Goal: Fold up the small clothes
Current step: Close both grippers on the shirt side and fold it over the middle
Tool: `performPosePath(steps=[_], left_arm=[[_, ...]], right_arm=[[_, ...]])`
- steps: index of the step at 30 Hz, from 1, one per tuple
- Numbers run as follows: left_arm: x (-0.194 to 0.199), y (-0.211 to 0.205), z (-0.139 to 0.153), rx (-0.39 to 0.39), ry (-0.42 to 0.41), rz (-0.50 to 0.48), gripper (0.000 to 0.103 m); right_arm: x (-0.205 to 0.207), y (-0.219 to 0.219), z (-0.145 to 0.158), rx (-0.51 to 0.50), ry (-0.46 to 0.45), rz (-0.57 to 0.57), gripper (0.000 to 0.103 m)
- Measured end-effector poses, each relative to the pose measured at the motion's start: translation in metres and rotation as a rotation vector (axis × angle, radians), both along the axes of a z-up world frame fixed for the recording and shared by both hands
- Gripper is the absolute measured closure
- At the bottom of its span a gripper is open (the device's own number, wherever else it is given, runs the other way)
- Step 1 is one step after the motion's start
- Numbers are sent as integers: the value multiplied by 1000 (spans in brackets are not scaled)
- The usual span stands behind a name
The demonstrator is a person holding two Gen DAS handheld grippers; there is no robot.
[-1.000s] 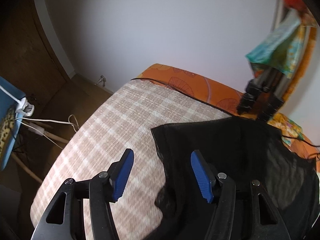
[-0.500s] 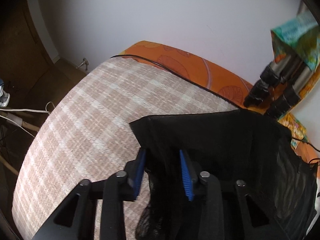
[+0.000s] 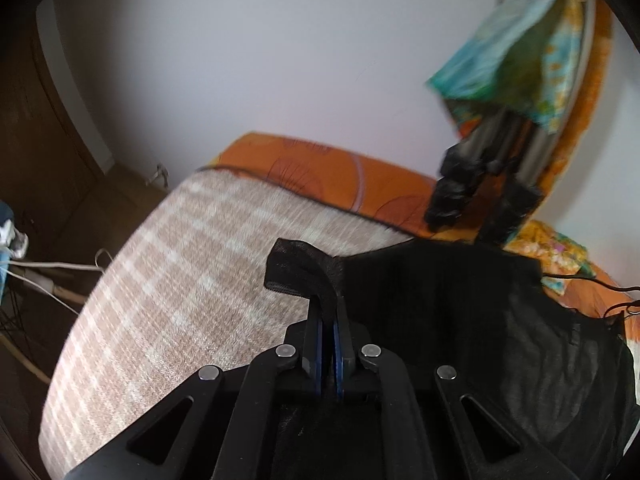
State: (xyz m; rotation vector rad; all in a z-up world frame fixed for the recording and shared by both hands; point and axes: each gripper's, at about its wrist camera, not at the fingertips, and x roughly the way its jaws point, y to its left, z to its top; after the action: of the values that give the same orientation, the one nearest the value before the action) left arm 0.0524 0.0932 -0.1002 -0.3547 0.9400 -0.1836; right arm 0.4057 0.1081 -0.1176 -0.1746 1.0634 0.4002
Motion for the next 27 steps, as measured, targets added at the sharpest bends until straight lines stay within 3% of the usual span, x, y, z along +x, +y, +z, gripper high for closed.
performPosePath(steps=[13, 22, 27], left_arm=[[11, -52, 22, 3, -57, -157, 102], [21, -98, 13, 6, -23, -271, 102], [24, -114, 10, 5, -10, -309, 102]], right_arm=[[-11, -96, 38, 65, -49, -141, 102], [-17, -163, 18, 73, -4, -238, 102], [-11, -172, 1, 53, 12, -244, 102]])
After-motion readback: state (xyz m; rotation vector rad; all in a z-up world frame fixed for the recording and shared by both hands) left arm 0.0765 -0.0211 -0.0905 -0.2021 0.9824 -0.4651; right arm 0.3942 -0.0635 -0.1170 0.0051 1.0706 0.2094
